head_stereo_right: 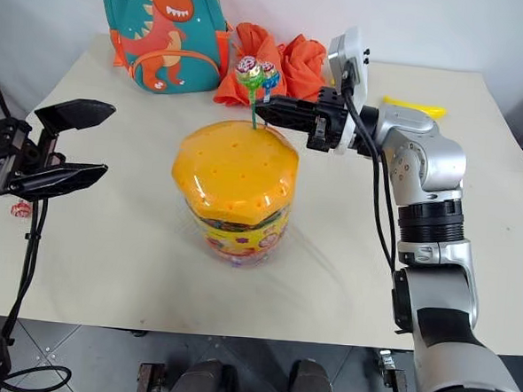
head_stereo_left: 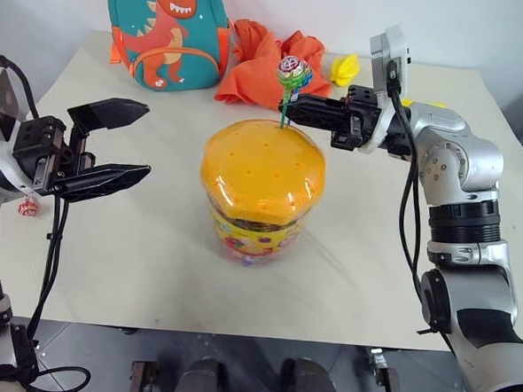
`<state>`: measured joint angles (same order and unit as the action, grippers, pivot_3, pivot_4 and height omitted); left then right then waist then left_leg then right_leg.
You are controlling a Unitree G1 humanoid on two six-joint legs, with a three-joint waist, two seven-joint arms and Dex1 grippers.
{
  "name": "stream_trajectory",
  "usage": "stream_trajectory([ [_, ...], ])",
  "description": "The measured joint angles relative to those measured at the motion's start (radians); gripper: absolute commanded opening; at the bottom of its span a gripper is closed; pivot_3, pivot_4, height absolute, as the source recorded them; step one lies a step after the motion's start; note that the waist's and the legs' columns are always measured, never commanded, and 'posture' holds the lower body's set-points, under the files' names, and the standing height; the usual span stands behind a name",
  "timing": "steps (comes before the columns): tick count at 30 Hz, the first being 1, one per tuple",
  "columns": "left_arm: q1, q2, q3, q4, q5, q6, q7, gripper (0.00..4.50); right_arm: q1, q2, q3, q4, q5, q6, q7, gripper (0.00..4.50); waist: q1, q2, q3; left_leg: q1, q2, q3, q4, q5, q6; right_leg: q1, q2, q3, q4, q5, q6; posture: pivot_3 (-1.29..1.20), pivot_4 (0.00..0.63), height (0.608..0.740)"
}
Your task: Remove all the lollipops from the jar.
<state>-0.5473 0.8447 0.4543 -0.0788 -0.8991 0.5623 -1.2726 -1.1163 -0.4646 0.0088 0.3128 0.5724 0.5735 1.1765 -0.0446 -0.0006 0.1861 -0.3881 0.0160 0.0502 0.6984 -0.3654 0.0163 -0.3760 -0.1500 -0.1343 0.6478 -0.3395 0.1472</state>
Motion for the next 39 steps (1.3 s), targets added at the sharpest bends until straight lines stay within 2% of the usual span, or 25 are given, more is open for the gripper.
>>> stream_trajectory([
  [8,-0.026,0.0,-0.023,0.015,-0.002,-0.003,-0.022,4.5,-0.016,0.0,-0.03,-0.025,0.014,0.022,-0.027,0.01,0.001,0.0,0.0,0.0,0.0,0.0,0.0,0.0,0.0,0.0,0.0,0.0,0.0,0.0,0.0,0.0,0.15,0.74],
  [17,-0.069,-0.004,-0.056,0.058,0.0,-0.012,-0.048,4.5,-0.086,-0.01,-0.116,0.017,0.014,0.015,-0.128,0.01,-0.003,0.0,0.0,0.0,0.0,0.0,-0.001,0.0,0.0,0.0,0.0,0.0,0.0,0.0,0.0,0.0,0.15,0.74],
  [21,-0.068,0.014,-0.061,0.086,0.0,-0.012,-0.085,4.5,-0.089,-0.157,-0.128,0.063,-0.062,0.04,-0.201,0.01,0.005,0.0,0.0,-0.001,-0.001,0.0,-0.001,0.0,0.0,0.0,0.0,0.001,0.0,0.0,0.0,0.0,0.15,0.74],
  [24,-0.053,0.042,-0.059,0.097,0.001,-0.007,-0.109,4.5,-0.064,-0.285,-0.072,0.06,-0.124,0.129,-0.189,0.01,0.004,0.0,0.0,-0.001,-0.001,0.002,-0.002,0.0,0.0,0.0,0.0,0.001,0.0,0.0,0.0,0.0,0.15,0.74],
  [26,-0.025,0.063,-0.044,0.096,0.0,-0.004,-0.121,4.5,0.021,-0.393,-0.006,0.049,-0.193,0.176,-0.171,0.01,0.005,0.0,0.0,-0.001,-0.001,0.004,-0.003,0.0,0.0,0.0,0.0,0.0,0.0,0.0,0.0,0.0,0.15,0.74],
  [31,0.02,0.072,-0.004,0.084,-0.006,0.008,-0.112,4.5,0.162,-0.484,0.022,0.04,-0.257,0.269,-0.195,0.01,0.011,0.002,0.001,-0.001,0.0,0.007,-0.003,0.0,0.0,0.0,-0.001,0.001,-0.004,0.0,0.0,0.0,0.15,0.74],
  [34,0.078,0.084,0.029,0.074,-0.008,0.028,-0.093,4.5,0.285,-0.576,0.015,-0.007,-0.277,0.339,-0.203,0.01,0.015,0.002,0.001,-0.001,0.0,0.009,-0.003,0.0,0.0,0.0,-0.001,0.001,-0.004,0.0,0.0,0.0,0.15,0.74],
  [39,0.1,0.097,0.043,0.054,-0.006,0.027,-0.083,4.5,0.477,-0.591,-0.018,-0.115,-0.273,0.413,-0.246,0.01,0.02,0.002,0.001,-0.002,0.0,0.012,-0.001,0.0,0.0,0.0,-0.001,0.002,-0.004,0.0,0.0,0.0,0.15,0.74],
])
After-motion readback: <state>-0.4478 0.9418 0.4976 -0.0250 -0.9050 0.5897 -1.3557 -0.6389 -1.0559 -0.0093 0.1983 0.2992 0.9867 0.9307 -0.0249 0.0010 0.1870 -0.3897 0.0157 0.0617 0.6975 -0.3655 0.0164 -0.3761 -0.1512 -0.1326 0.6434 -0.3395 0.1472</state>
